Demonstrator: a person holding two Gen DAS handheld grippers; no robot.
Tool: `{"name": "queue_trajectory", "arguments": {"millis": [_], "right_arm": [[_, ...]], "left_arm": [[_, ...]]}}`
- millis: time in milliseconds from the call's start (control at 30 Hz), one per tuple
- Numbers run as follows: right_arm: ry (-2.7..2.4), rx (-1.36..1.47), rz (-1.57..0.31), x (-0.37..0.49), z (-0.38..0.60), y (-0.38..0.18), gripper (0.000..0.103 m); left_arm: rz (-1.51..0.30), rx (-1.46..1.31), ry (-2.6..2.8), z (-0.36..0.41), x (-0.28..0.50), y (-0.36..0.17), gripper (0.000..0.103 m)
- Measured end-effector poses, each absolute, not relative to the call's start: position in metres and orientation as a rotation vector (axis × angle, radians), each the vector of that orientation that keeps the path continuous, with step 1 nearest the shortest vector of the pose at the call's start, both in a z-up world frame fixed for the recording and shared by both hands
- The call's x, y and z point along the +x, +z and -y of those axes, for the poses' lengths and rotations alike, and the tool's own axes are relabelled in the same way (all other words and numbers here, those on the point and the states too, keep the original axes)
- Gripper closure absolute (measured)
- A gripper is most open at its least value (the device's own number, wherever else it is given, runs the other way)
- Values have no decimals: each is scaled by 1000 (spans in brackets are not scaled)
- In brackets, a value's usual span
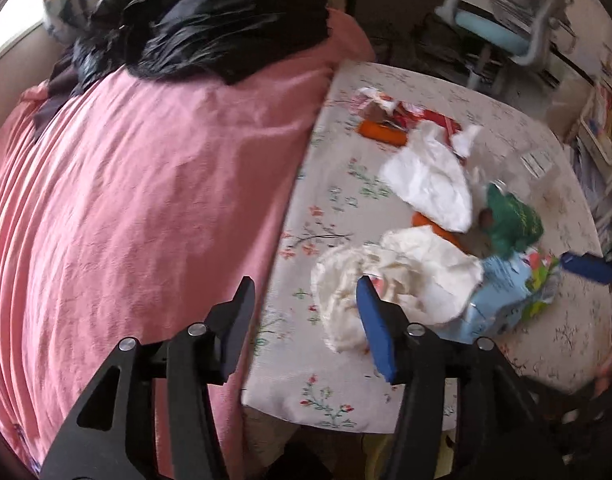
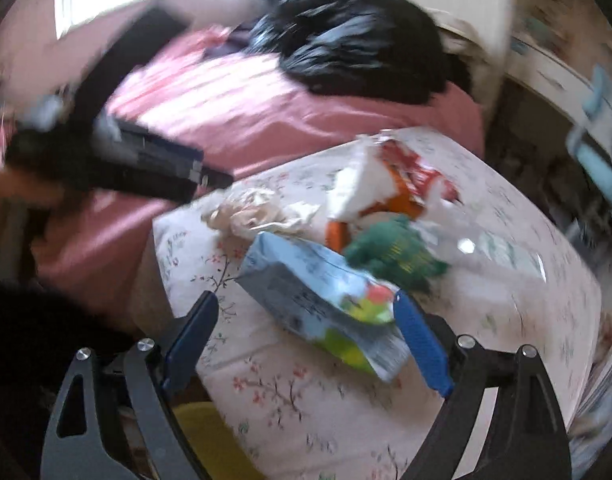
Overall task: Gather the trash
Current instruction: 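Grasp the crumpled white tissue with the left tool while the right tool grasps the blue juice carton, then carry the tissue and carton to the yellow bucket and open both tools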
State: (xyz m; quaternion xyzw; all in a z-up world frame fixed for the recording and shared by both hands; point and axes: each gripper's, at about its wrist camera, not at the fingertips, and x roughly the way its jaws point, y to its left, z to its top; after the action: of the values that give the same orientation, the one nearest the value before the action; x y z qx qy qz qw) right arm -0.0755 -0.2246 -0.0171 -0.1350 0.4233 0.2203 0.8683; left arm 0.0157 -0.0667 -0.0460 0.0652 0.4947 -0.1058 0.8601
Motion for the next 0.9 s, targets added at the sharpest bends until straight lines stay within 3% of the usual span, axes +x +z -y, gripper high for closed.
{"name": "queue_trajectory", "arguments": {"millis": [133, 267, 467, 500, 567, 633, 667, 700, 733, 900], "right_arm": [[401, -453, -922, -58, 220, -50, 17], [401, -388, -990, -48, 241, -52, 17], [421, -223, -1062, -39, 275, -49, 33], [426, -221, -1066, -39, 277, -49, 33], [437, -232, -1063, -40, 276, -51, 33], [446, -235, -1054, -46, 271, -48, 35], [458, -214, -1050, -46, 273, -46, 39], [468, -185, -1048, -46, 276, -43, 54], [467, -167, -1046, -44, 276, -40, 57], [463, -110, -1050, -59, 283, -35, 57]], "left_arm": [[-1056, 129, -239, 73, 20, -49, 46], [-1075, 205, -256, 96, 24, -62, 39], [-1100, 297, -285, 124, 29, -80, 39], [-1100, 314, -291, 128, 28, -83, 42], [-1113, 319, -328, 134, 25, -87, 64], [-1106, 315, -339, 137, 23, -86, 76], [-1088, 308, -345, 137, 21, -81, 79], [-1081, 290, -351, 135, 20, -78, 81], [-1070, 262, -355, 132, 20, -73, 82], [-975, 126, -341, 110, 18, -42, 83]]}}
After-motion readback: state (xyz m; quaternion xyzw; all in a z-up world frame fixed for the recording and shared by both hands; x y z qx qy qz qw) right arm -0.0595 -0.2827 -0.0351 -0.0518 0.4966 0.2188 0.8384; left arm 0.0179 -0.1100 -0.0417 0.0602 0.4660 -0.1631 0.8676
